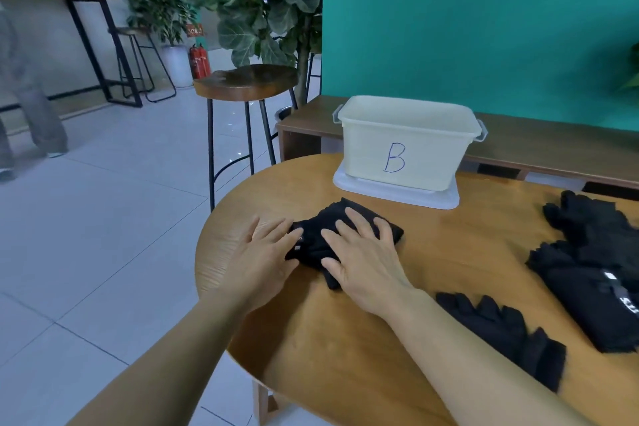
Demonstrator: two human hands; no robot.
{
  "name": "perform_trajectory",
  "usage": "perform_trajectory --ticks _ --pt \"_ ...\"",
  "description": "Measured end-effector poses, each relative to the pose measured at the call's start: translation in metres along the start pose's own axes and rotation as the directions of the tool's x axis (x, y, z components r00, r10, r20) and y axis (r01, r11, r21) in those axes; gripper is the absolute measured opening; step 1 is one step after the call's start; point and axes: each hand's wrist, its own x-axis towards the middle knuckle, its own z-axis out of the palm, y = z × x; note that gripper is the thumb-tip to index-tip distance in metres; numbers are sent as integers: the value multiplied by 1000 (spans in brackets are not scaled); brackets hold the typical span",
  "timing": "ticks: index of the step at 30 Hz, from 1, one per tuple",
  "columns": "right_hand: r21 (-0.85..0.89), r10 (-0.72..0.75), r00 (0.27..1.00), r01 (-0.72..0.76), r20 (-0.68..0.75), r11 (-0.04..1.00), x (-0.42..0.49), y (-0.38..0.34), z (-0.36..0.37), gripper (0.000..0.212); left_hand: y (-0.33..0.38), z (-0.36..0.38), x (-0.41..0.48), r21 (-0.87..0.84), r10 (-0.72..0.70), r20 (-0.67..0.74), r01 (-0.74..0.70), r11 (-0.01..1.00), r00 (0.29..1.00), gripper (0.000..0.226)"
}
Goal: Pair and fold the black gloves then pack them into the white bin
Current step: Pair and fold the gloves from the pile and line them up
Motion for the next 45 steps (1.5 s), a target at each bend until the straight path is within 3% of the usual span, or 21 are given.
perform_trajectory --ticks 7,12,15,17,21,24,30,32,36,38,41,45 --pt "-73 -15 1000 15 8 997 30 -21 24 43 -10 11 5 -3 10 -41 -11 1000 999 38" --pt "-81 23 997 -30 -79 996 38 -26 24 36 -9 8 11 6 16 -108 -16 1000 994 28" --pt "13 34 988 -33 -148 999 37 -20 10 34 -3 -7 15 -19 -13 -133 10 1000 991 33" --pt "172 65 983 -35 -169 985 36 -10 0 30 4 -21 18 -38 -19 -133 14 999 991 35" --pt "515 123 975 -11 -183 857 22 11 -34 19 23 -46 27 -60 -30 -146 22 998 989 22" --pt "679 206 974 -89 -94 729 1 29 -59 17 50 -74 30 -86 -21 -160 7 996 987 21" --pt "862 283 959 -134 -12 490 -52 59 -94 13 96 -114 41 -264 -115 41 122 957 992 14" --pt "879 308 951 -132 -18 458 -67 65 -105 18 113 -121 45 -336 -96 71 114 935 993 9" --pt "805 422 900 -169 -109 569 -88 76 -124 30 155 -134 50 -563 -18 20 26 826 1000 11" --pt "835 476 871 -172 -119 523 -98 81 -133 24 167 -137 49 -705 -32 27 42 708 999 24" --pt "880 513 858 -217 -35 422 -113 90 -136 33 179 -134 39 -842 -14 153 137 521 988 33" --pt "889 514 857 -266 41 373 -131 96 -136 31 191 -129 23 -813 7 138 110 572 990 25"
